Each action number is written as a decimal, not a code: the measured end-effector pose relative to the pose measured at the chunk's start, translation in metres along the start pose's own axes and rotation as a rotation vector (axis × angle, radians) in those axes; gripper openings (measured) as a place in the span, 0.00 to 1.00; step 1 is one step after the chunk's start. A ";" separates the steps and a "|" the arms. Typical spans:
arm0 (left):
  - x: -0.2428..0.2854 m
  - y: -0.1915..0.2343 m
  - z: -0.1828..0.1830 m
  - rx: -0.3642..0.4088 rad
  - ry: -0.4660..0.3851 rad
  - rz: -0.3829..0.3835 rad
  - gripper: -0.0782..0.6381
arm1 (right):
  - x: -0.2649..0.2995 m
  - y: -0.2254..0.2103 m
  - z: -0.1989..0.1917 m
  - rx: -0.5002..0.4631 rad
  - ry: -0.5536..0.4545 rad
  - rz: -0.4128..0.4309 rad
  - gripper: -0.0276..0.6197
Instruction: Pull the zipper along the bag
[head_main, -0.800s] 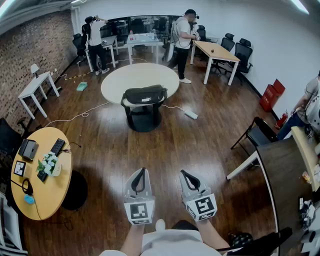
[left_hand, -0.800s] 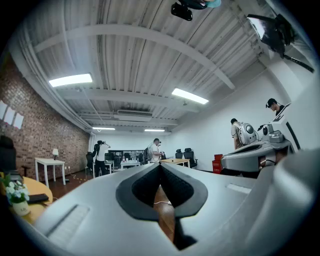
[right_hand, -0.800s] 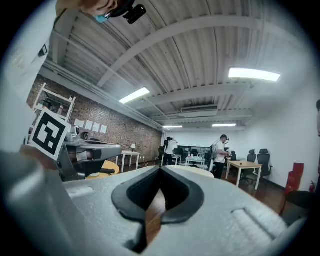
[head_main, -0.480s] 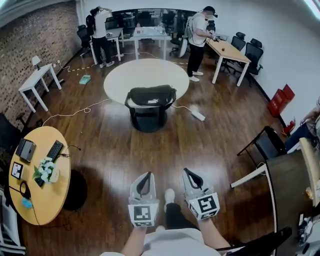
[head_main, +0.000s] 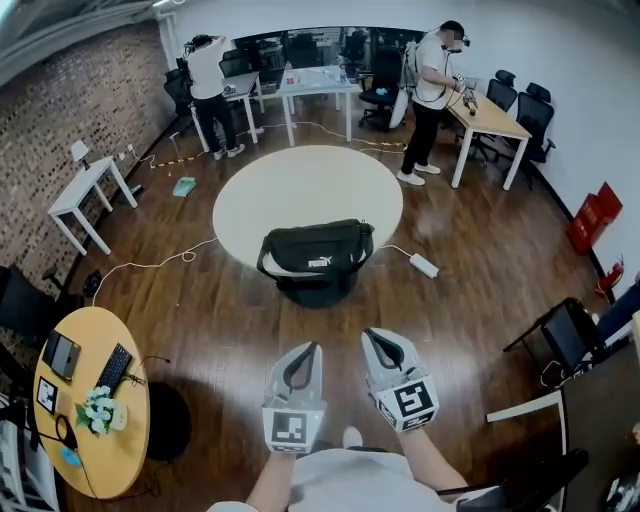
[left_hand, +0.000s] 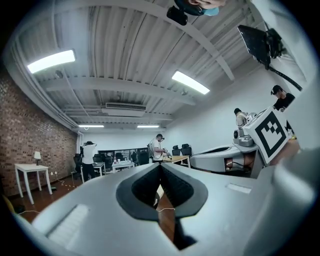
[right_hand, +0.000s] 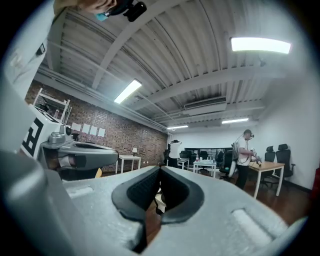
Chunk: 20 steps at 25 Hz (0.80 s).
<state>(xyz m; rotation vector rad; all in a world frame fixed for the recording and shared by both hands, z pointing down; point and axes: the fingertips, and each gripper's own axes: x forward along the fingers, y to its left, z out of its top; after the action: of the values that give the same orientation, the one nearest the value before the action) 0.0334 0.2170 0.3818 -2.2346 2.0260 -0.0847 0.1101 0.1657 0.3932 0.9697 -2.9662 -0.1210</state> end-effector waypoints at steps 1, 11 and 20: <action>0.012 0.008 -0.006 -0.003 0.021 0.005 0.13 | 0.014 -0.005 -0.003 0.013 0.007 0.012 0.03; 0.185 0.123 -0.078 -0.071 0.097 0.003 0.13 | 0.182 -0.080 -0.084 0.084 0.132 0.011 0.03; 0.357 0.252 -0.064 0.009 0.010 -0.123 0.13 | 0.371 -0.193 -0.059 0.027 0.089 -0.126 0.03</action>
<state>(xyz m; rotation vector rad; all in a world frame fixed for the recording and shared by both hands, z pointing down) -0.1874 -0.1651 0.3977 -2.3560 1.8878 -0.1156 -0.0732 -0.2127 0.4340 1.1343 -2.8329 -0.0378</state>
